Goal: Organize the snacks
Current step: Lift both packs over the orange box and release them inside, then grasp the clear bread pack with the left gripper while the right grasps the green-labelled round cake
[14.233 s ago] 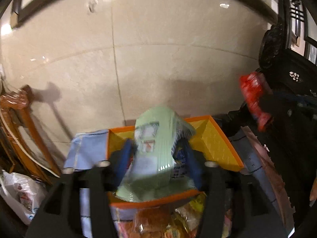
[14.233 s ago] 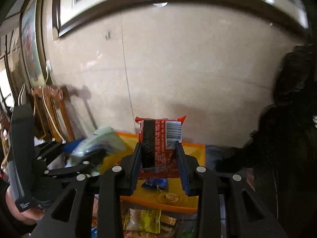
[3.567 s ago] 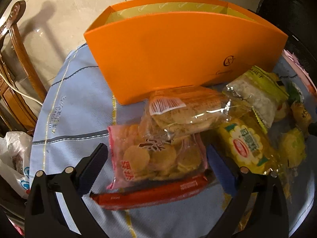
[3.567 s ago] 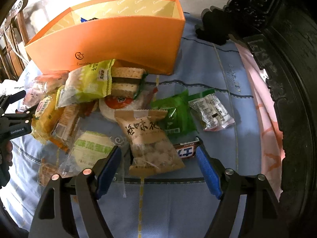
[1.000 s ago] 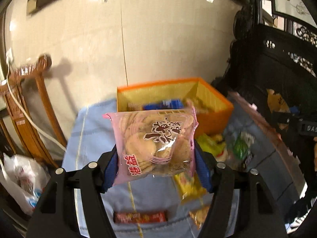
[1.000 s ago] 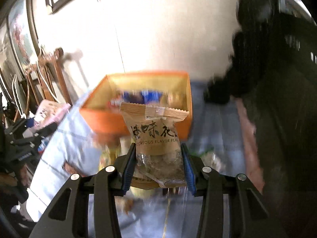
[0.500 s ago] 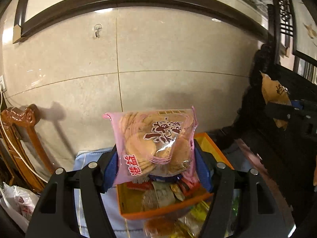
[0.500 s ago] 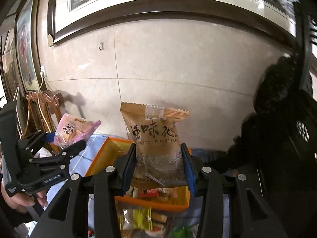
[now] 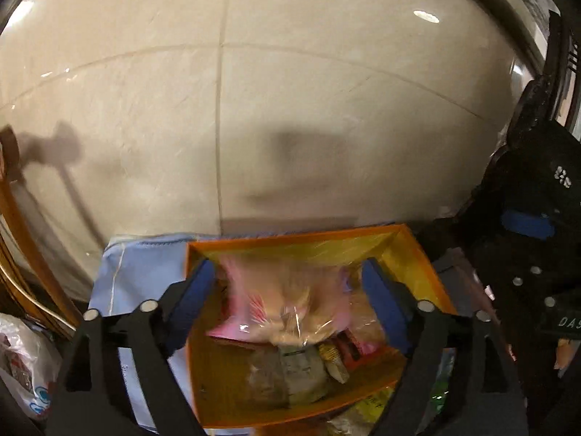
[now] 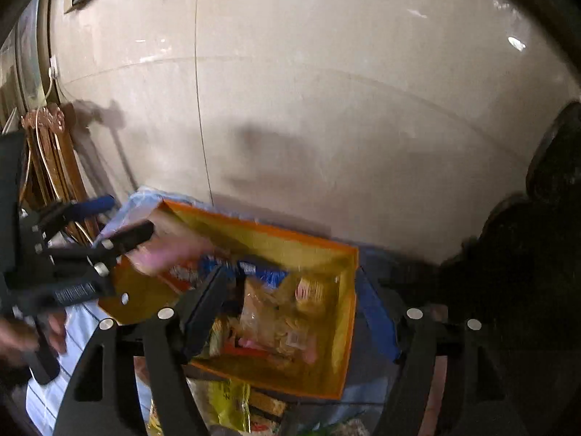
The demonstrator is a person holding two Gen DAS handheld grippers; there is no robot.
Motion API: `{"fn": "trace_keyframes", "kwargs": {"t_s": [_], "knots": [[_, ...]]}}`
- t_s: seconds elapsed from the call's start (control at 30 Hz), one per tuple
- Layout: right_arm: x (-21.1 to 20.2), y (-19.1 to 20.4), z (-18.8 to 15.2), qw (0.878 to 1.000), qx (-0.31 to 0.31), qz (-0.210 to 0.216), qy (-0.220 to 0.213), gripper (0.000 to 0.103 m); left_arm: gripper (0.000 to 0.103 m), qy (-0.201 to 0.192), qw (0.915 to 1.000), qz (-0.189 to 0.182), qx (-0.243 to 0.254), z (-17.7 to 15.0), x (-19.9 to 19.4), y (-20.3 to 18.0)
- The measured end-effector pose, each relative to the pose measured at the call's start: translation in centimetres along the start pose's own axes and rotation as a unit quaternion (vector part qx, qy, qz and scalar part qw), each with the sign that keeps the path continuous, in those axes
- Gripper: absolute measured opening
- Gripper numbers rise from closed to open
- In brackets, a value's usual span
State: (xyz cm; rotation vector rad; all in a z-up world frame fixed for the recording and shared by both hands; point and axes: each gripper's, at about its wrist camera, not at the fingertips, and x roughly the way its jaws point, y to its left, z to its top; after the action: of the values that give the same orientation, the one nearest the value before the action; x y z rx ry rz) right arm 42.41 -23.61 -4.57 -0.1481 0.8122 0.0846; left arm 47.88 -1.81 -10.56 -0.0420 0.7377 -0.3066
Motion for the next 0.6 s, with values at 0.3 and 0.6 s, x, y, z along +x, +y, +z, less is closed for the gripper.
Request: {"fn": "trace_keyframes", "kwargs": {"t_s": [0.3,0.6], "knots": [[0.7,-1.3,-6.4,0.998,0.047,0.014,0.032,0.073,0.086,0.045,0.9987,0.022,0.014,-5.4,-0.5,2.6],[1.3,2.2,-20.1,0.986,0.093,0.069,0.123,0.077,0.087,0.1,0.9926,0.021,0.066,-19.7,-5.5,2.4]]}}
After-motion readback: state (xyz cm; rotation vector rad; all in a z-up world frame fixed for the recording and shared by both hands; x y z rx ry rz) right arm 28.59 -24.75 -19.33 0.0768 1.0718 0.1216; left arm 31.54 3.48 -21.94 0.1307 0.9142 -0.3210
